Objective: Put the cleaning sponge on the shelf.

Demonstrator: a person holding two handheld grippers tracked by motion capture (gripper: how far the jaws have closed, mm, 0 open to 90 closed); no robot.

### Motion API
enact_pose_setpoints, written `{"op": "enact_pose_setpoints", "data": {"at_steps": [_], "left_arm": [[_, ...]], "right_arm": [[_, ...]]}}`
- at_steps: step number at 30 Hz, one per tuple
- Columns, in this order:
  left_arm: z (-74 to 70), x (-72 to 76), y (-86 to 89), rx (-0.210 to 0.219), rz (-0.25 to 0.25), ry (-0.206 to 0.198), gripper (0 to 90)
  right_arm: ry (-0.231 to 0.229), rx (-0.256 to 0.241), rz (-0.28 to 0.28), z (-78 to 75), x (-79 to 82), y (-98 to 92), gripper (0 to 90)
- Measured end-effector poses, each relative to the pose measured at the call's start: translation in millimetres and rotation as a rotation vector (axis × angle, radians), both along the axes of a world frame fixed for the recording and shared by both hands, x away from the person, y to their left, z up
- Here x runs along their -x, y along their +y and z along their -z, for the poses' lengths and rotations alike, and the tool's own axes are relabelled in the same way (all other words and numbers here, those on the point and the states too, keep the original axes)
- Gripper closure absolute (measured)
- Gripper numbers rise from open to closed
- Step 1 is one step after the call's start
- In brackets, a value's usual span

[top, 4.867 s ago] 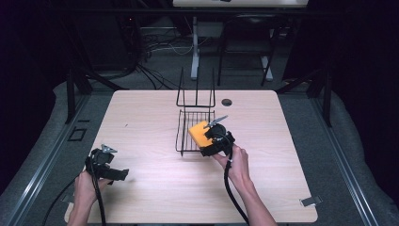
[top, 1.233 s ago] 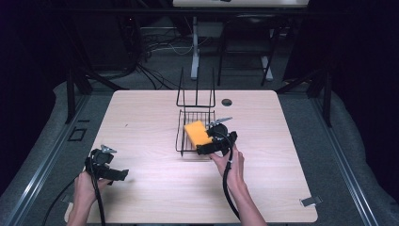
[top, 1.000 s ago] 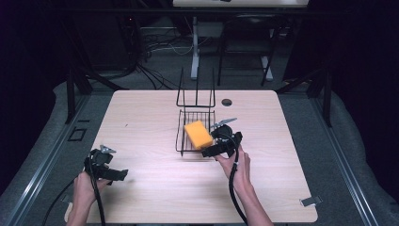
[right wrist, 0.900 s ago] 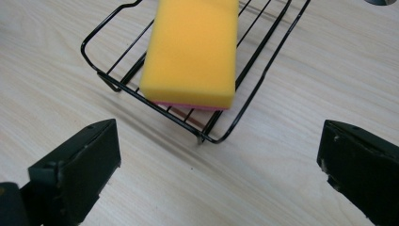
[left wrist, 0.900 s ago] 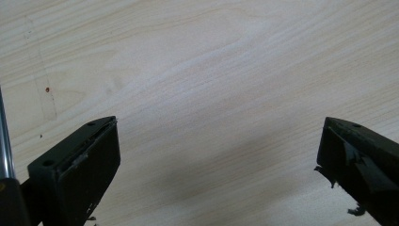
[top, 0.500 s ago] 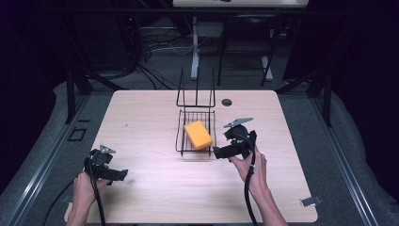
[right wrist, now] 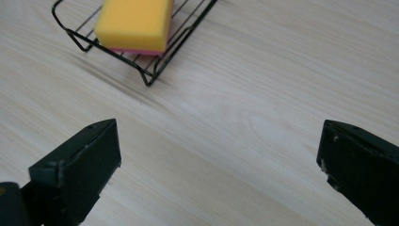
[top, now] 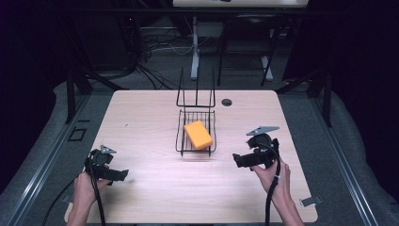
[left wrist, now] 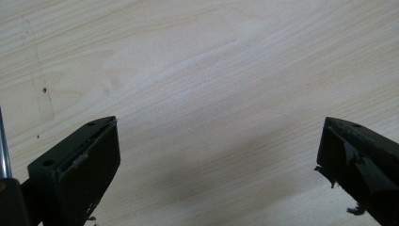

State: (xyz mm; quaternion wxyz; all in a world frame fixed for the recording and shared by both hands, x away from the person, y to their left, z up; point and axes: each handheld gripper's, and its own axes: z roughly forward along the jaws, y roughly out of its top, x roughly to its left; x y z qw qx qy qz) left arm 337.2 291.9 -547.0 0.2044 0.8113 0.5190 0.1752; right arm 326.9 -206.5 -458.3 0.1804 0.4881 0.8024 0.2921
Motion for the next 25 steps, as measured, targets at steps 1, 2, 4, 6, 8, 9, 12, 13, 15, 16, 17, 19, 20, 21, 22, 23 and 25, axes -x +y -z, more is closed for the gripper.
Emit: {"op": "enact_pose_setpoints", "data": {"at_steps": [1, 2, 4, 6, 8, 9, 12, 13, 15, 16, 17, 19, 20, 21, 22, 23, 25], "left_arm": [[0.1, 0.0, 0.0, 0.001, 0.0, 0.0, 0.0], [0.2, 0.0, 0.1, 0.0, 0.0, -0.001, 0.0], [0.5, -0.2, 0.2, 0.001, 0.001, 0.0, 0.0], [0.9, -0.2, -0.1, 0.003, 0.002, 0.006, 0.0], [1.2, -0.2, -0.5, 0.0, 0.003, 0.004, 0.0], [1.3, -0.2, -0.7, -0.003, 0.003, 0.003, 0.0], [1.7, -0.5, -1.2, 0.001, 0.007, 0.006, 0.0], [2.0, -0.8, -1.4, -0.001, 0.01, 0.006, 0.0], [2.1, -0.9, -1.7, -0.006, 0.016, 0.01, 0.0], [2.1, -0.9, -1.8, -0.007, 0.017, 0.01, 0.0], [2.0, -0.9, -1.8, -0.008, 0.018, 0.009, 0.0], [2.1, -1.1, -1.9, -0.007, 0.019, 0.009, 0.0], [2.4, -1.0, -2.2, -0.009, 0.019, 0.009, 0.0], [2.2, -1.0, -2.4, -0.01, 0.022, 0.01, 0.0], [2.1, -1.0, -2.7, -0.011, 0.023, 0.009, 0.0], [2.2, -1.0, -2.9, -0.01, 0.024, 0.009, 0.0], [2.7, -1.2, -3.1, -0.005, 0.022, 0.01, 0.0]], "right_arm": [[0.001, -0.002, 0.005, 2.2, 2.1, -3.7, 0.0], [0.005, -0.001, 0.008, 4.6, 4.4, -7.5, 0.0], [0.014, -0.006, 0.016, 10.5, 9.3, -14.6, 0.0], [0.027, 0.001, 0.025, 17.5, 13.7, -21.6, 0.0], [0.041, -0.005, 0.035, 25.9, 17.9, -27.9, 0.2], [0.051, -0.006, 0.036, 29.9, 19.7, -31.0, 0.2], [0.07, 0.001, 0.052, 41.7, 24.7, -38.0, 0.4], [0.078, 0.017, 0.057, 44.9, 26.1, -40.0, 0.4], [0.083, -0.006, 0.061, 54.5, 27.6, -41.8, 0.6], [0.087, 0.0, 0.064, 58.2, 28.4, -42.6, 0.6], [0.092, 0.009, 0.067, 61.7, 28.8, -43.1, 0.7], [0.1, 0.02, 0.064, 65.8, 28.6, -44.1, 0.7], [0.099, 0.021, 0.065, 66.4, 28.4, -45.4, 0.9], [0.11, 0.041, 0.062, 65.3, 28.2, -48.4, 1.0], [0.108, 0.022, 0.069, 67.6, 28.0, -49.6, 1.0], [0.12, 0.026, 0.069, 68.8, 27.9, -51.5, 1.0], [0.118, 0.0, 0.077, 74.3, 28.4, -52.7, 1.0]]}}
